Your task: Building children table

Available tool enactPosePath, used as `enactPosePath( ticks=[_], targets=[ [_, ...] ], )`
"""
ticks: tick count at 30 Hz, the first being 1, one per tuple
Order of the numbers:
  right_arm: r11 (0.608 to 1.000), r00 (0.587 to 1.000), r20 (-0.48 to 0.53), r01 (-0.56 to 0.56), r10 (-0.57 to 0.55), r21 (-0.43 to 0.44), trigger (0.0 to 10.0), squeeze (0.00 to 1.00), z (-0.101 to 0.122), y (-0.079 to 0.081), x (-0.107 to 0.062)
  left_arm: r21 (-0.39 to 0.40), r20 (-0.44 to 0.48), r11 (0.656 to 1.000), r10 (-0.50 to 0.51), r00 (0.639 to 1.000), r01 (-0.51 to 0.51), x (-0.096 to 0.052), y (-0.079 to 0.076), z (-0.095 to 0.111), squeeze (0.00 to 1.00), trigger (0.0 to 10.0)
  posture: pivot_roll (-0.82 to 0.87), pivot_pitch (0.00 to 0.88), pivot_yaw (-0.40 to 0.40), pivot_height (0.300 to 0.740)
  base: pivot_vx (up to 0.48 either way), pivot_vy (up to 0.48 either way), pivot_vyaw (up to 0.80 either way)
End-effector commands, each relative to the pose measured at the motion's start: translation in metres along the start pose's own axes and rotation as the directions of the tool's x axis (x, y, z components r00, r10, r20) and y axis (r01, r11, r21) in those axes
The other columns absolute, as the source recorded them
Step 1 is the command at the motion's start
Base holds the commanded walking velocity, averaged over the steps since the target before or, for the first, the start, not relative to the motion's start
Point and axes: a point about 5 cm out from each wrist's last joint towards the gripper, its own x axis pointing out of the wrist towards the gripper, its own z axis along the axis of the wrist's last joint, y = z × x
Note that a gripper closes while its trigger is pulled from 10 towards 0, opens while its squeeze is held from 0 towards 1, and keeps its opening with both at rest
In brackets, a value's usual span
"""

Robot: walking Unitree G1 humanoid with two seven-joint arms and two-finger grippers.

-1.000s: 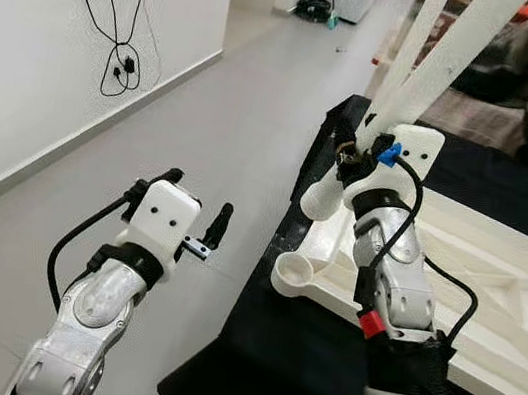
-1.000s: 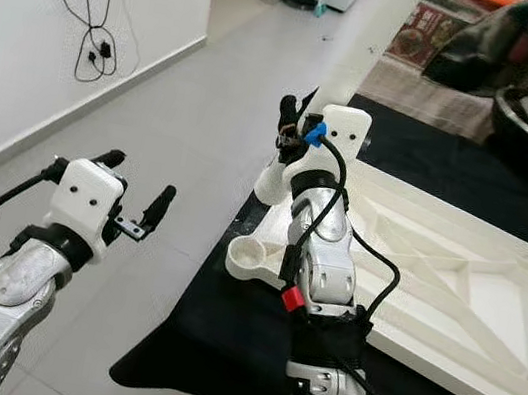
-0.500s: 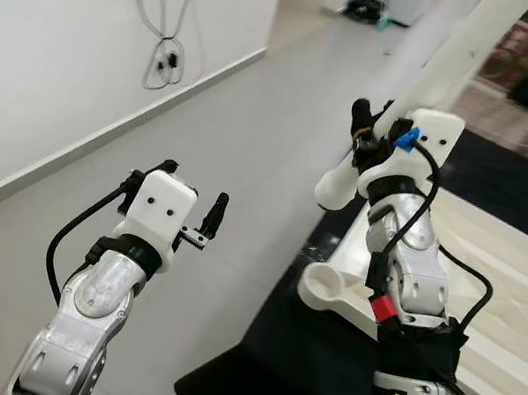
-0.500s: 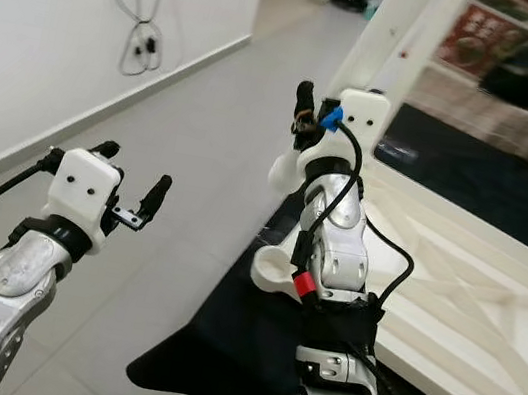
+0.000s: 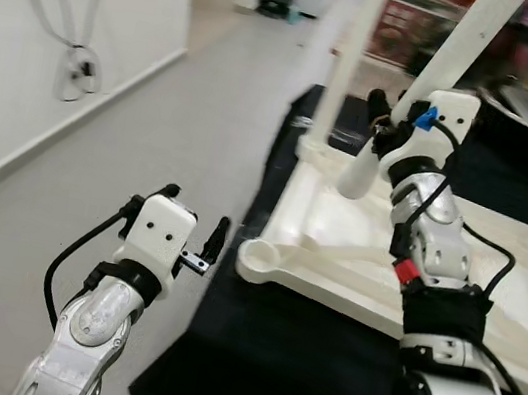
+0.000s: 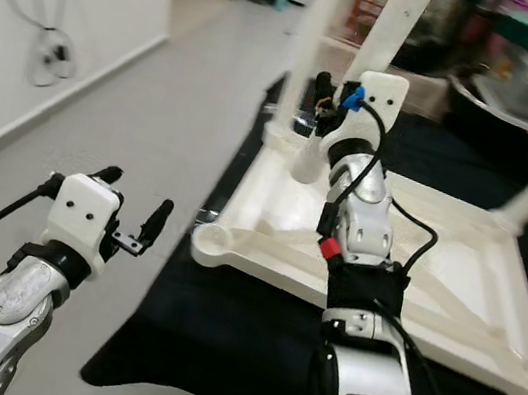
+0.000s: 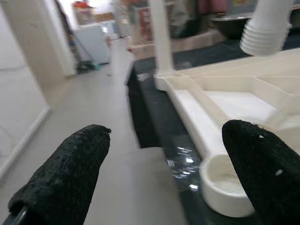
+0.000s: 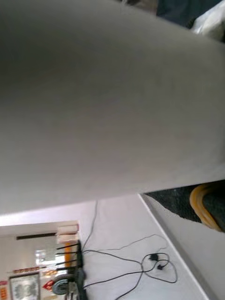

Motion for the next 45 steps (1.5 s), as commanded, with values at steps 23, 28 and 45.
enactPosePath(
  ticks=[23, 28, 45],
  targets=[
    [0.397, 0.41, 0.011, -0.888, 0.912, 0.23, 10.0, 0.0, 0.007, 0.029, -0.011, -0.123, -0.066, 0.974, -0.2, 0.977, 0.191, -0.045, -0.02, 0.005, 0.0, 10.0, 0.15, 0.203, -0.128, 0.74, 0.0, 0.0, 0.0],
    [0.364, 0.374, 0.006, -0.905, 0.927, 0.222, 10.0, 0.0, 0.005, 0.027, -0.013, -0.124, -0.072, 0.972, -0.21, 0.975, 0.2, -0.047, -0.02, 0.006, 0.0, 10.0, 0.16, 0.21, -0.126, 0.74, 0.0, 0.0, 0.0],
    [0.223, 0.229, 0.008, -0.954, 0.973, 0.198, 10.0, 0.0, -0.011, 0.054, -0.016, -0.136, -0.091, 0.967, -0.23, 0.969, 0.216, -0.052, -0.023, 0.011, 0.0, 10.0, 0.17, 0.236, -0.112, 0.74, 0.0, 0.0, 0.0]
  ],
)
